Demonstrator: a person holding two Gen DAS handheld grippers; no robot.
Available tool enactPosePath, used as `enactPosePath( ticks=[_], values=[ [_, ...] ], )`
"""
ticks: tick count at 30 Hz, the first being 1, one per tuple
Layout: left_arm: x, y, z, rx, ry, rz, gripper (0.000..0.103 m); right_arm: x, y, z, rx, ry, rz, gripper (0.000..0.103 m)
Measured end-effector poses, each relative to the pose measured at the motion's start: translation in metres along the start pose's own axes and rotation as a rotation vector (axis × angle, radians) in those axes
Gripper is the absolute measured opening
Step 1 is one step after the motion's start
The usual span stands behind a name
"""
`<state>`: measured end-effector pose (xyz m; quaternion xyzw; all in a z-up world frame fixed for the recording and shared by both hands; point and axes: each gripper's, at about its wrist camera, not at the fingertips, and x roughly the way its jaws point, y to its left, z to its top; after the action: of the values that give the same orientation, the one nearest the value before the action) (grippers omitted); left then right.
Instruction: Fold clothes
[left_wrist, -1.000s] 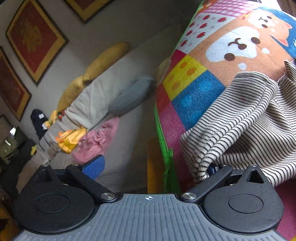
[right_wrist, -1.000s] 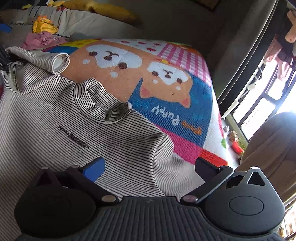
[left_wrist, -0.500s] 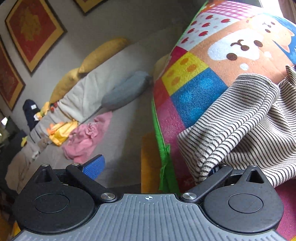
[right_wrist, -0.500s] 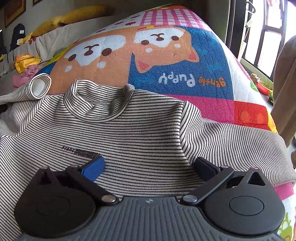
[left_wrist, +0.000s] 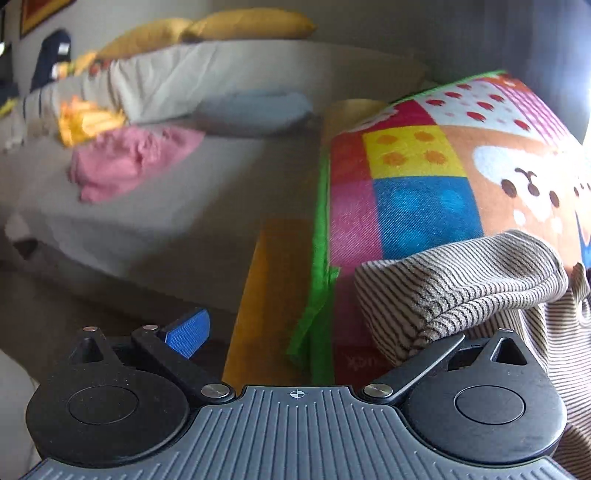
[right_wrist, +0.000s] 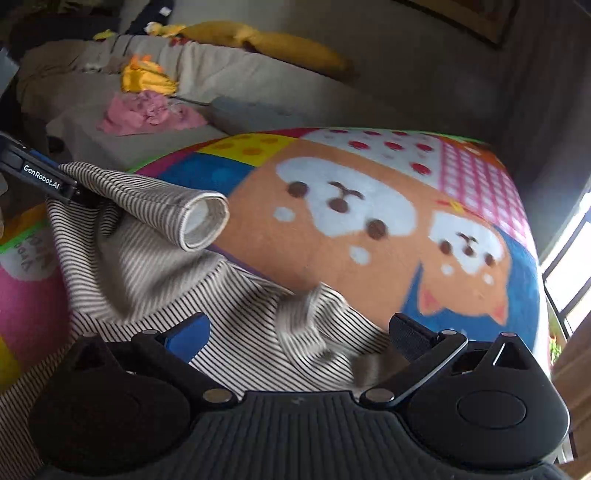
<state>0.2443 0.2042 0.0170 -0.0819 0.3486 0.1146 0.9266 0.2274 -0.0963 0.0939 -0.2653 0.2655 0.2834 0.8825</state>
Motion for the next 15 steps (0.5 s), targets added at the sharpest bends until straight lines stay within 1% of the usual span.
enactPosePath(
  ticks=[2, 4, 8, 10, 12, 13, 15],
  values=[
    [0.0, 0.003, -0.006, 0.011, 0.004, -0.012, 0.103, 0.025, 0.016, 0.019, -0.023, 0.022, 0.057, 0.103],
    [-0.001, 0.004, -0.011, 0.039, -0.002, -0.006, 0.103, 0.029, 0.016, 0.022, -0.028, 0.01, 0.008, 0.103],
    [-0.001, 0.009, -0.017, 0.065, -0.003, 0.025, 0.103, 0.032, 0.014, 0.027, -0.036, -0.021, -0.109, 0.103],
    [-0.004, 0.011, -0.019, 0.075, -0.01, 0.028, 0.103, 0.034, 0.012, 0.029, -0.04, -0.037, -0.167, 0.103],
    [-0.005, 0.011, -0.019, 0.089, -0.024, 0.048, 0.103, 0.036, 0.011, 0.032, -0.043, -0.052, -0.226, 0.103],
    [-0.005, 0.011, -0.019, 0.082, -0.026, 0.057, 0.103, 0.037, 0.01, 0.033, -0.045, -0.06, -0.255, 0.103],
    [-0.003, 0.014, -0.016, 0.032, -0.017, 0.06, 0.103, 0.021, -0.002, 0.022, -0.025, -0.061, -0.256, 0.103]
  ],
)
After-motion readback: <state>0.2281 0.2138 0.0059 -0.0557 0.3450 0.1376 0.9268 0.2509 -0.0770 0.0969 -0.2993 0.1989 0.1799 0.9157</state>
